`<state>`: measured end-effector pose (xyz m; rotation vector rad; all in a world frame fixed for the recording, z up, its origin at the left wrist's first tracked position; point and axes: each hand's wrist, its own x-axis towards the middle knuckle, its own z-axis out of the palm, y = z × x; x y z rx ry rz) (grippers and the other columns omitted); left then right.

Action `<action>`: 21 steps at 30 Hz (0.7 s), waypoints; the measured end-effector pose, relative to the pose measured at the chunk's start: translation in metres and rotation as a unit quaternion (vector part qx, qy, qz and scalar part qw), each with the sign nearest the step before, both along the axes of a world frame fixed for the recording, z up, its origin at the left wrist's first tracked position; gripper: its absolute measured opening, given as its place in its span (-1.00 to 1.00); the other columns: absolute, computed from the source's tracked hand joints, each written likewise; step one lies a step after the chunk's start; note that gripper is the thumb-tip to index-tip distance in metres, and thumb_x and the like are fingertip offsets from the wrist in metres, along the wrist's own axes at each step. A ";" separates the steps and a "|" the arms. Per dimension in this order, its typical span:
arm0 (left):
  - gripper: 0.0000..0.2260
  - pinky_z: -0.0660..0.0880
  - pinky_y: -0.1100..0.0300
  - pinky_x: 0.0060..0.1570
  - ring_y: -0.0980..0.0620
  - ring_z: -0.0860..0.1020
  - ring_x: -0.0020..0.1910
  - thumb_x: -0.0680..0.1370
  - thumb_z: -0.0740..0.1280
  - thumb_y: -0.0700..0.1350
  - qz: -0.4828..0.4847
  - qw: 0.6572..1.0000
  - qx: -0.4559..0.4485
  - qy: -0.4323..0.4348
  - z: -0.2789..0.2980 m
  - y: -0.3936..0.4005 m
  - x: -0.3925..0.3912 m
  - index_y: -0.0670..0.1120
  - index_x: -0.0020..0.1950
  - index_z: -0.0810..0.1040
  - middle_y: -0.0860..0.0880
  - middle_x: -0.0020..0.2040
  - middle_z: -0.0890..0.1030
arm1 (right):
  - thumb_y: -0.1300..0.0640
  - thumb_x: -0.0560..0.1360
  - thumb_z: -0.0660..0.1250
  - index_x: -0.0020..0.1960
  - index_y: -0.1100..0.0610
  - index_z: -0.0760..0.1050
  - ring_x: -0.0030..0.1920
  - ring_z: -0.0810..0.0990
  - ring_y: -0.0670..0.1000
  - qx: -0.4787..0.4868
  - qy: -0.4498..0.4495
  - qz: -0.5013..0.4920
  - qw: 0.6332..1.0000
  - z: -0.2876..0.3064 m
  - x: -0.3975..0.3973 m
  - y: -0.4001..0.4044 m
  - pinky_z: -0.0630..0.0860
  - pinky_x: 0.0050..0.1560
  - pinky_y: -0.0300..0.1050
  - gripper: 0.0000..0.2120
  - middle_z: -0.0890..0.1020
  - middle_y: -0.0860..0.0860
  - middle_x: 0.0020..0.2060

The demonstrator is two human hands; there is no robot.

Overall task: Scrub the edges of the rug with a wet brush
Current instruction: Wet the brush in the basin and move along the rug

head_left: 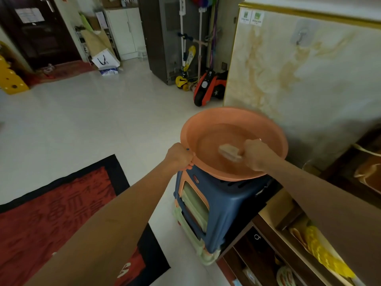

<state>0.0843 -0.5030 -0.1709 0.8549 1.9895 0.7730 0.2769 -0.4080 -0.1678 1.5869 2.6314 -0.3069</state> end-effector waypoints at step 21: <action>-0.85 0.48 0.31 -0.43 0.02 0.58 -0.33 0.56 0.29 -0.14 -0.038 0.995 -0.040 0.088 0.000 0.004 0.001 -0.15 -0.18 0.52 -0.10 -0.21 0.61 | 0.29 0.56 0.19 0.34 0.13 0.46 -0.18 0.66 0.15 0.158 0.143 -0.002 0.977 0.018 -0.014 -0.023 0.62 -0.27 -0.02 -0.63 0.66 0.15 -0.04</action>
